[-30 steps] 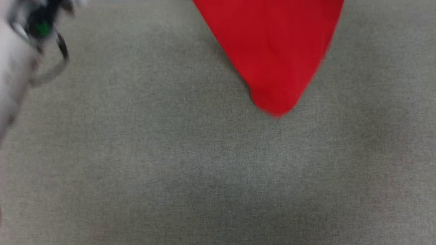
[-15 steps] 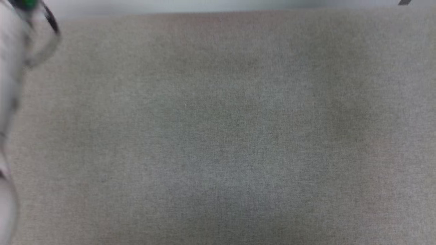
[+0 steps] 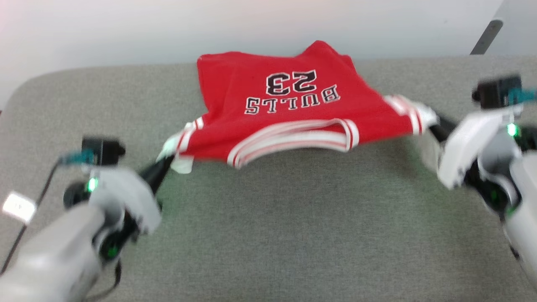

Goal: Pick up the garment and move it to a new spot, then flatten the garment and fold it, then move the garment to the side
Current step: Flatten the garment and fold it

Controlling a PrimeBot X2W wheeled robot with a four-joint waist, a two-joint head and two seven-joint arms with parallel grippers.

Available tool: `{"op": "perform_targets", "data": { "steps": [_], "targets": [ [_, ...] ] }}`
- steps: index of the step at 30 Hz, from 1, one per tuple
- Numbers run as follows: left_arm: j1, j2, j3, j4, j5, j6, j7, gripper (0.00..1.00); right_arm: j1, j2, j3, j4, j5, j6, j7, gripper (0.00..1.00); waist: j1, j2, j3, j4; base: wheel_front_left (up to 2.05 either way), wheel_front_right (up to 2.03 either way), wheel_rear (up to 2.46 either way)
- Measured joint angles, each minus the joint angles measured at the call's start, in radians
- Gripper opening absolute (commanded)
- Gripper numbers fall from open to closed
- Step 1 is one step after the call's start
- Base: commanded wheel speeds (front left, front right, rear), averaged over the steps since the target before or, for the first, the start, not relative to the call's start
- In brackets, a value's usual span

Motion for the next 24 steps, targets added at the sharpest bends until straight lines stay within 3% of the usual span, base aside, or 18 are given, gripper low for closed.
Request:
{"op": "perform_targets", "data": {
  "steps": [6, 12, 17, 24],
  "targets": [
    [0.163, 0.116, -0.058, -0.167, -0.018, 0.000, -0.016, 0.00, 0.276, -0.106, -0.061, -0.270, 0.060, 0.000, 0.147, 0.00, 0.0000, 0.0000, -0.034, -0.013, 0.00, 0.00, 0.00],
    [0.259, 0.228, -0.098, -0.309, 0.015, 0.014, -0.022, 0.00, 0.531, -0.144, -0.179, -0.520, 0.011, 0.000, 0.305, 0.00, 0.0000, 0.0000, -0.022, -0.013, 0.00, 0.00, 0.00],
    [0.324, 0.320, -0.120, -0.459, 0.030, 0.051, 0.008, 0.00, 0.719, -0.128, -0.265, -0.714, -0.053, 0.000, 0.430, 0.00, -0.0001, 0.0000, 0.001, -0.005, 0.00, 0.00, 0.00],
    [0.395, 0.432, -0.122, -0.668, 0.019, 0.149, 0.005, 0.00, 0.886, -0.089, -0.375, -0.931, -0.112, 0.000, 0.603, 0.00, 0.0000, 0.0000, 0.030, 0.011, 0.00, 0.00, 0.00]
  ]
}}
